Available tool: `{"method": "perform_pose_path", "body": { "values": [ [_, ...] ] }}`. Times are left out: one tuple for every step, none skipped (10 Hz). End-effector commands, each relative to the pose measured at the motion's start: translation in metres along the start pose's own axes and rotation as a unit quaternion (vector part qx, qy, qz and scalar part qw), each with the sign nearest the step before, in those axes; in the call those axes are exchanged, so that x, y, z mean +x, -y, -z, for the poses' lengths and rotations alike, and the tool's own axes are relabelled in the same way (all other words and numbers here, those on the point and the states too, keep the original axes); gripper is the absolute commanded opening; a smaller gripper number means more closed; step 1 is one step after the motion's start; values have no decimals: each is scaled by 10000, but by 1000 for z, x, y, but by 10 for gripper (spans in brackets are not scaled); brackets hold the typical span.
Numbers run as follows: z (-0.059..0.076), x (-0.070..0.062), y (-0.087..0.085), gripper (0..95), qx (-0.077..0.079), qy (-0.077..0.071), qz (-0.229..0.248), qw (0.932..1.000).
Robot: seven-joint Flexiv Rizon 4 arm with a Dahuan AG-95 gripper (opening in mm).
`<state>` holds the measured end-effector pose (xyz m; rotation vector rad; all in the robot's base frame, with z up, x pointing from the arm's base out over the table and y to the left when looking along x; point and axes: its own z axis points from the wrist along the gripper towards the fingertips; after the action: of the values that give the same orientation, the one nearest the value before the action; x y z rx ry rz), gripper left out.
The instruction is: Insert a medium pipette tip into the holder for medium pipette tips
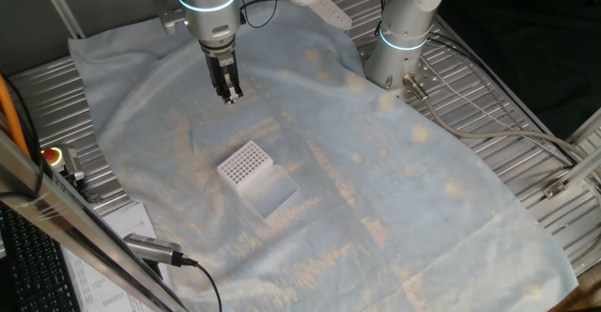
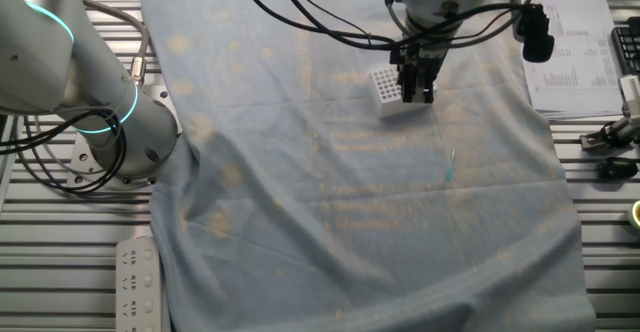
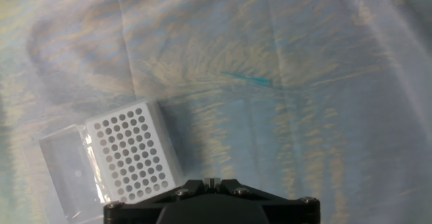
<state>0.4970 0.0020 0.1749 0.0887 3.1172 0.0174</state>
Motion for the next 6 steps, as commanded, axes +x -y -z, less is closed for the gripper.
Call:
{"method": "perform_pose_path", "body": {
  "values": [
    [1, -1, -1, 0, -14, -7, -2, 10000],
    [1, 0, -1, 0, 15, -4, -8, 10000],
    [1, -1, -1, 0, 20, -1, -22, 10000],
    [1, 0, -1, 0, 17, -7, -25, 10000],
    [1, 0, -1, 0, 10, -7, -28, 10000],
    [1, 0, -1, 0, 23, -5, -64, 10000]
  ]
}}
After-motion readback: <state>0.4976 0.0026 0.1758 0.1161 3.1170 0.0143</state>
